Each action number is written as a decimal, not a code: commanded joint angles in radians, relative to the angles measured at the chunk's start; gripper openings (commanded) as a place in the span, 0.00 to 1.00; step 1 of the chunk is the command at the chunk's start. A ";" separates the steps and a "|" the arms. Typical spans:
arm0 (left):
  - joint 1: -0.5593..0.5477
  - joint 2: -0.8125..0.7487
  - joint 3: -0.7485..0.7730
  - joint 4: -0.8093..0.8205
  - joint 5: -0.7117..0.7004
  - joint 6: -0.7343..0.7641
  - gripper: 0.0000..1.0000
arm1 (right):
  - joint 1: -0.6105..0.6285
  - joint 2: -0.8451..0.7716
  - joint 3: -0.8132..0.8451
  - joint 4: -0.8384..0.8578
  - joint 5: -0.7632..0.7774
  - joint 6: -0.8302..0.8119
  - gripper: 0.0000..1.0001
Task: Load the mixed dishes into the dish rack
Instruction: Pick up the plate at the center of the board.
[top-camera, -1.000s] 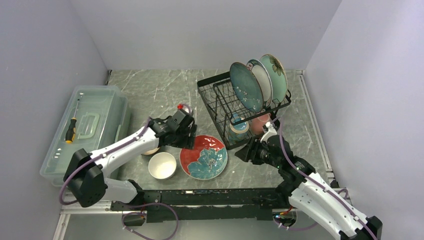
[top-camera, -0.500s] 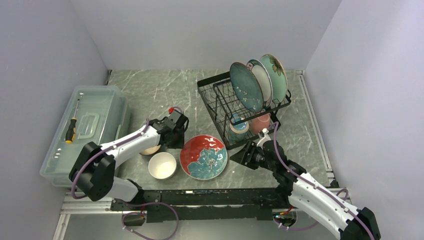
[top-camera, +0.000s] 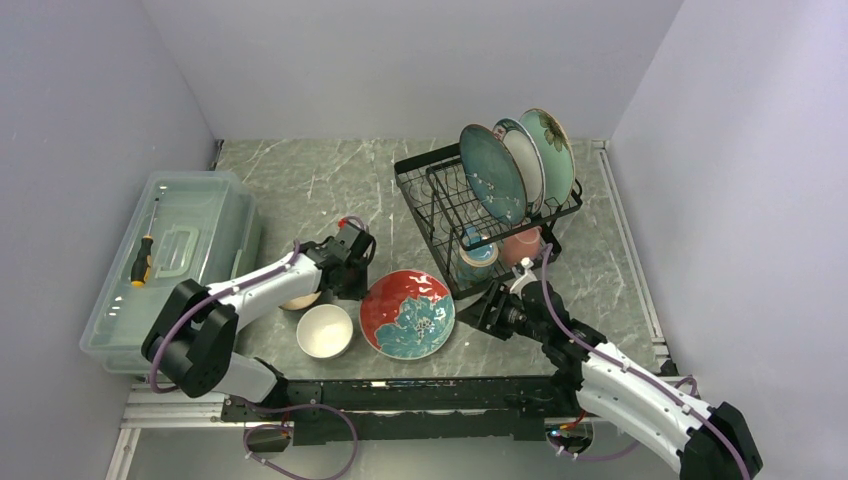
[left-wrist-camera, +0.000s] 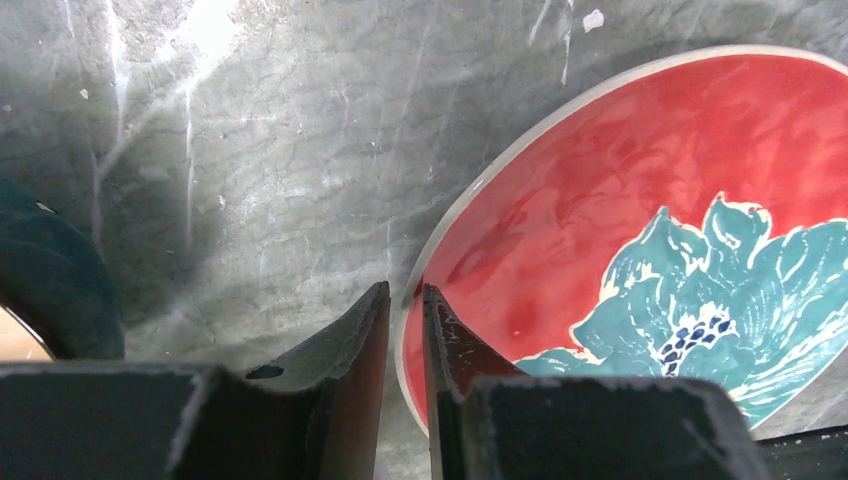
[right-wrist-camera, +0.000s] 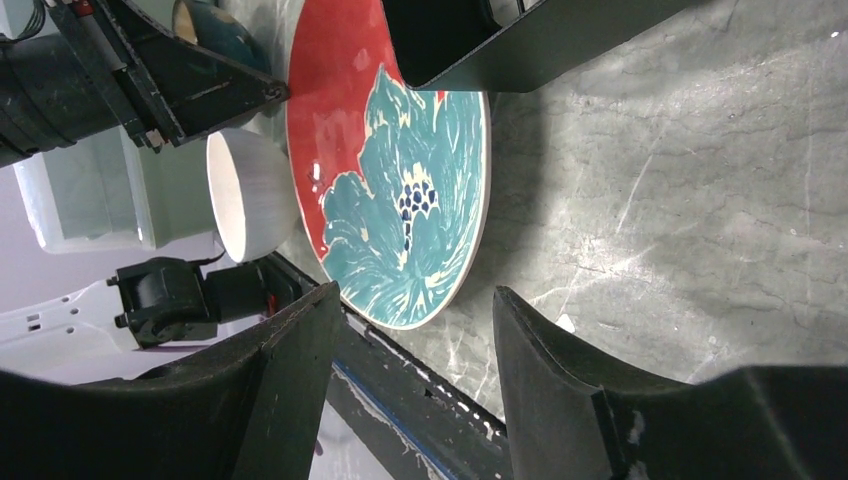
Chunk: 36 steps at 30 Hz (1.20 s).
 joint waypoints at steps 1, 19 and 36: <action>0.005 0.010 -0.013 0.040 0.016 -0.007 0.23 | 0.011 0.010 0.004 0.063 0.001 0.013 0.60; 0.007 0.032 -0.054 0.070 0.036 -0.013 0.00 | 0.024 0.111 -0.023 0.133 0.015 0.029 0.63; 0.006 0.050 -0.104 0.137 0.098 -0.037 0.00 | 0.072 0.237 -0.014 0.282 0.013 0.075 0.64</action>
